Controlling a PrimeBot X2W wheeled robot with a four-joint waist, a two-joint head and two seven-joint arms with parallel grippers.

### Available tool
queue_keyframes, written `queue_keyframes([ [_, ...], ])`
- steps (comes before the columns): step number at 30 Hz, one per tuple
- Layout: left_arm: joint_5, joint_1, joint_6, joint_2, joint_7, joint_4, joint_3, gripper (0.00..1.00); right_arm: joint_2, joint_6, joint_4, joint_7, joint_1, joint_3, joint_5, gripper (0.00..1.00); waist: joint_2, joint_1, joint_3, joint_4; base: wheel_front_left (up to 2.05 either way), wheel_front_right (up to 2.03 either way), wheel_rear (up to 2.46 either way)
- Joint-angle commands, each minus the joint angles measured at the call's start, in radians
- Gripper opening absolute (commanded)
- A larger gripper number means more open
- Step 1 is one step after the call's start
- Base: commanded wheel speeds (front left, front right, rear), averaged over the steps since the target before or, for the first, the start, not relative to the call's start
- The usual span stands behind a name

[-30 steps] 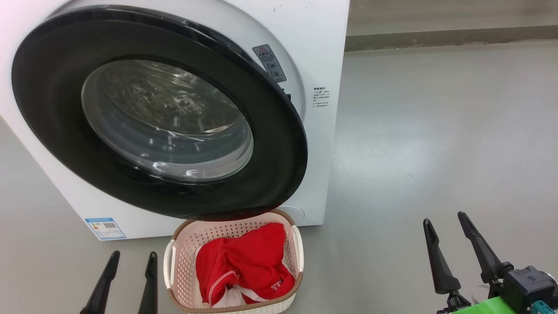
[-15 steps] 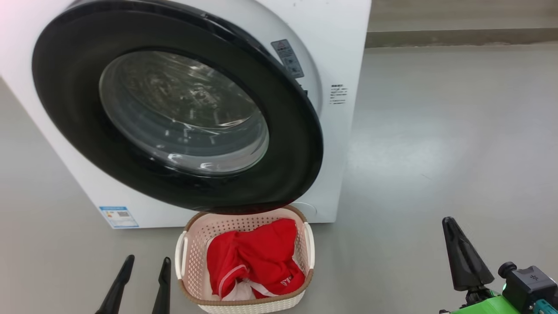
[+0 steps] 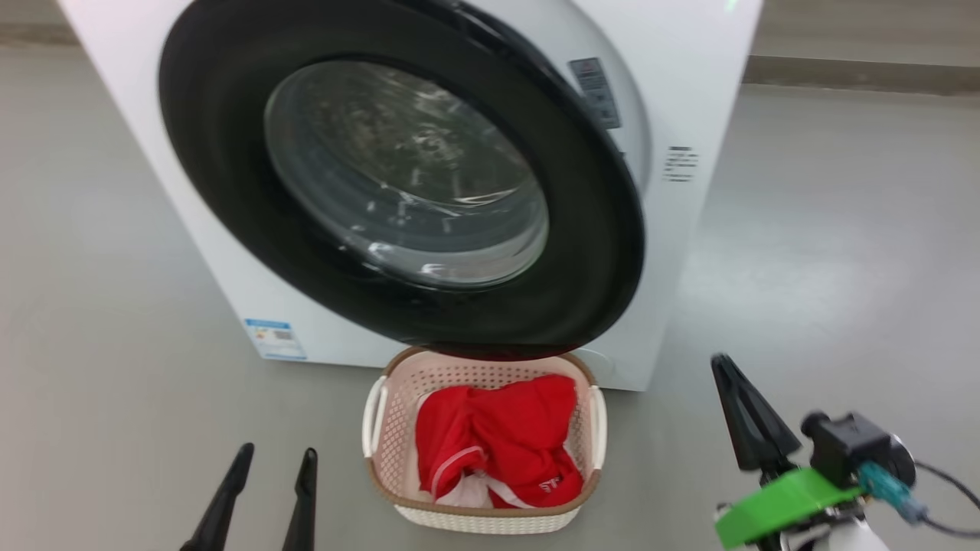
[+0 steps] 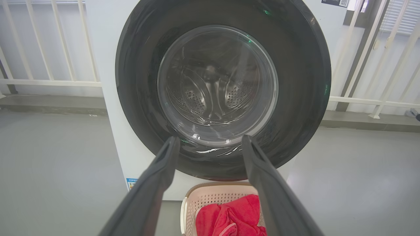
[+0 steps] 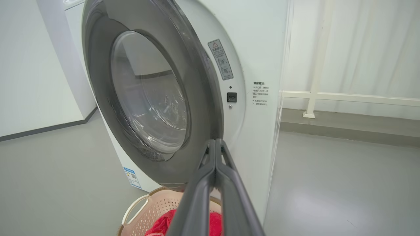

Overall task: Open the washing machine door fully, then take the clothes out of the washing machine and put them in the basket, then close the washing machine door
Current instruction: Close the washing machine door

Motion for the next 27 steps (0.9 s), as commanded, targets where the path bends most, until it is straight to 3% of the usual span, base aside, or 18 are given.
queue_keyframes([
  [1, -0.002, -0.047, -0.005, -0.001, -0.012, -0.025, 0.023, 1.00, -0.008, 0.003, -0.007, -0.006, -0.069, 0.030, -0.014, 0.00, 0.0000, 0.0000, 0.016, 0.048, 0.00, 0.00, 0.00],
  [17, -0.018, -0.097, -0.006, -0.009, -0.012, -0.024, -0.025, 1.00, -0.026, 0.003, 0.208, 0.079, -0.403, 0.031, -0.055, 0.00, 0.0000, 0.0000, 0.133, 0.180, 0.00, 0.00, 0.00],
  [27, -0.037, -0.141, -0.006, -0.014, -0.012, -0.026, -0.042, 1.00, -0.033, 0.003, 0.299, 0.041, -0.540, 0.002, -0.084, 0.00, 0.0000, 0.0000, 0.217, 0.183, 0.00, 0.00, 0.00],
])
